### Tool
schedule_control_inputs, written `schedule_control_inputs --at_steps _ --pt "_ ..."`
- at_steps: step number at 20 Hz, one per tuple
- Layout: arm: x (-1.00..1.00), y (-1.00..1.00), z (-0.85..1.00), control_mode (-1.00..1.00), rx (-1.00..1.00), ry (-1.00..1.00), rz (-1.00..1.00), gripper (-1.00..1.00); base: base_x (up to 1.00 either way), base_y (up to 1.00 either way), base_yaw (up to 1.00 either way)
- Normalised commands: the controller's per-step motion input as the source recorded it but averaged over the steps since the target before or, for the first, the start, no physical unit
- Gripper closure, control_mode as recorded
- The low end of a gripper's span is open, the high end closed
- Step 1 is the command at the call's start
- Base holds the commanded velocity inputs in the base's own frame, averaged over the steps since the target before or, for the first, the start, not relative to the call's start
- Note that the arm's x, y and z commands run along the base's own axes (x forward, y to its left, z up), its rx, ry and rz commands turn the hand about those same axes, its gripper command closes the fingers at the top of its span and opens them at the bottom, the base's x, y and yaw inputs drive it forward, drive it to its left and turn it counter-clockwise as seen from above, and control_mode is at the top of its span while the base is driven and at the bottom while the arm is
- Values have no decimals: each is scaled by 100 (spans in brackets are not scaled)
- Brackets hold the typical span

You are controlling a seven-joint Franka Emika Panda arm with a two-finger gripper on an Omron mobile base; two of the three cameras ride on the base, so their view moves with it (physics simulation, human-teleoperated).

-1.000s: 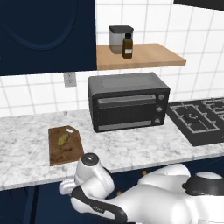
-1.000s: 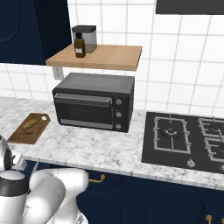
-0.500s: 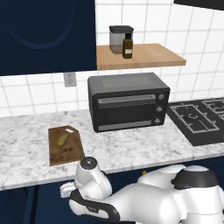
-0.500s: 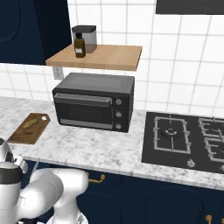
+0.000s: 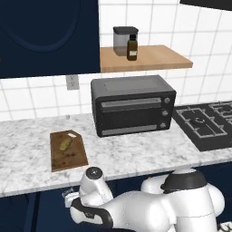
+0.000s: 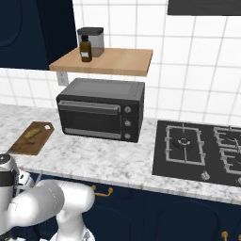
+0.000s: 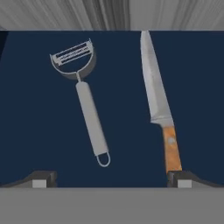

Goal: Place the appropriate cutting tool for cutting the potato skin on the cutting board.

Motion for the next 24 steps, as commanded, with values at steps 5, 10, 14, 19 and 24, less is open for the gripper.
schedule_control_inputs --at_steps 5,10,14,19,24 --pt "24 19 0 -100 0 0 -3 -100 0 0 0" --pt "19 53 0 -100 -3 0 -1 -100 0 0 0" --pt "0 0 0 -100 0 0 0 -100 0 0 0" --pt "0 0 -5 -100 0 0 0 -100 0 0 0" --pt "0 0 -18 -100 0 0 0 -100 0 0 0"
